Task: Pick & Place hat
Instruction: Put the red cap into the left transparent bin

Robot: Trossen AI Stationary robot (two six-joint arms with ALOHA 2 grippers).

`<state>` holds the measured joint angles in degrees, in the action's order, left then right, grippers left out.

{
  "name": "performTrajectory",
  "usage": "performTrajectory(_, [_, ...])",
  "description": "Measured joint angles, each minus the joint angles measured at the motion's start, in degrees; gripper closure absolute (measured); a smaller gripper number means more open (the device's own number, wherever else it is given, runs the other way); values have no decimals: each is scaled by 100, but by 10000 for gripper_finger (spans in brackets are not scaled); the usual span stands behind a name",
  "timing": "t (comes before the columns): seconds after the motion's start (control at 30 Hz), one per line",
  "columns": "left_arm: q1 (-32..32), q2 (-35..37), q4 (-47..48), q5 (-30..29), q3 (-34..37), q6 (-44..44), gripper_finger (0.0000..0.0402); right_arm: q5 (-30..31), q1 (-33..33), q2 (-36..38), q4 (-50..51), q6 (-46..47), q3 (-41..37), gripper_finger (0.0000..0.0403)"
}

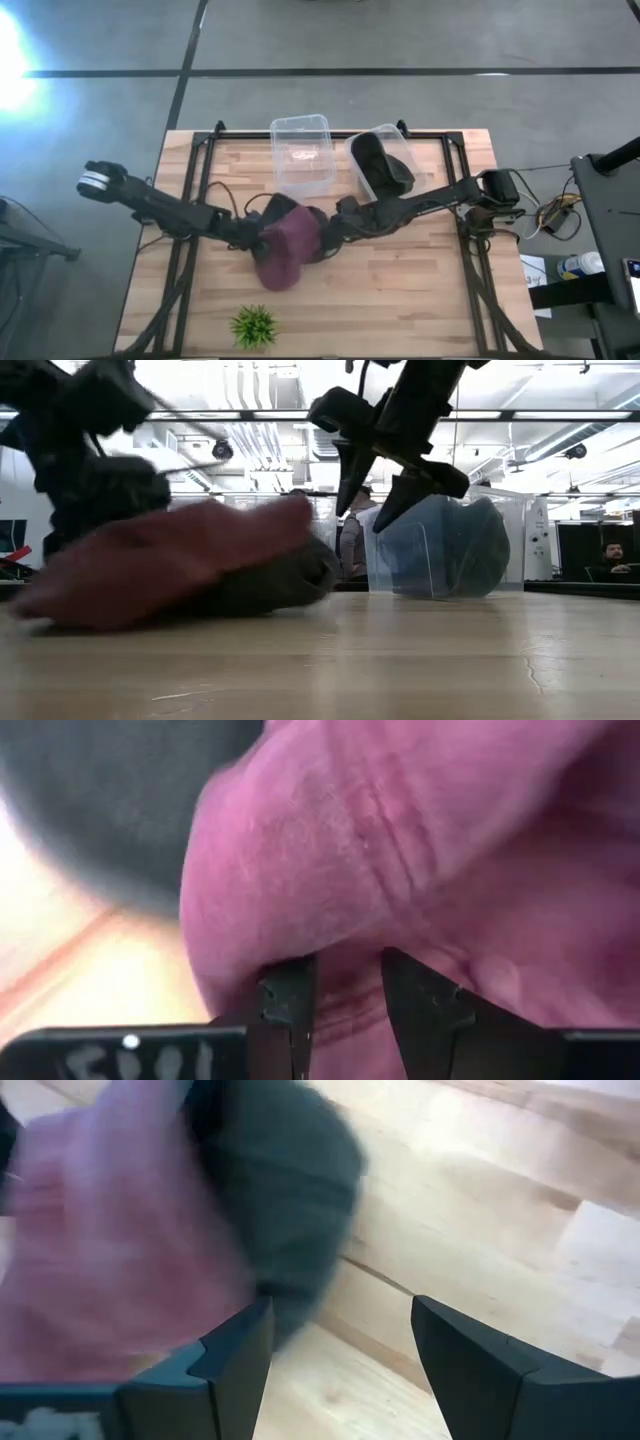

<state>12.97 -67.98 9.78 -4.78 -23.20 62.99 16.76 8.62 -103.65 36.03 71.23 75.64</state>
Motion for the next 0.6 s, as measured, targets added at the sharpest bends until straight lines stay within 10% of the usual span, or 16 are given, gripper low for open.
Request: performTrajectory(0.6, [-11, -616, -289, -313, 0, -520, 288, -70, -186, -29, -1315, -1003, -85, 168])
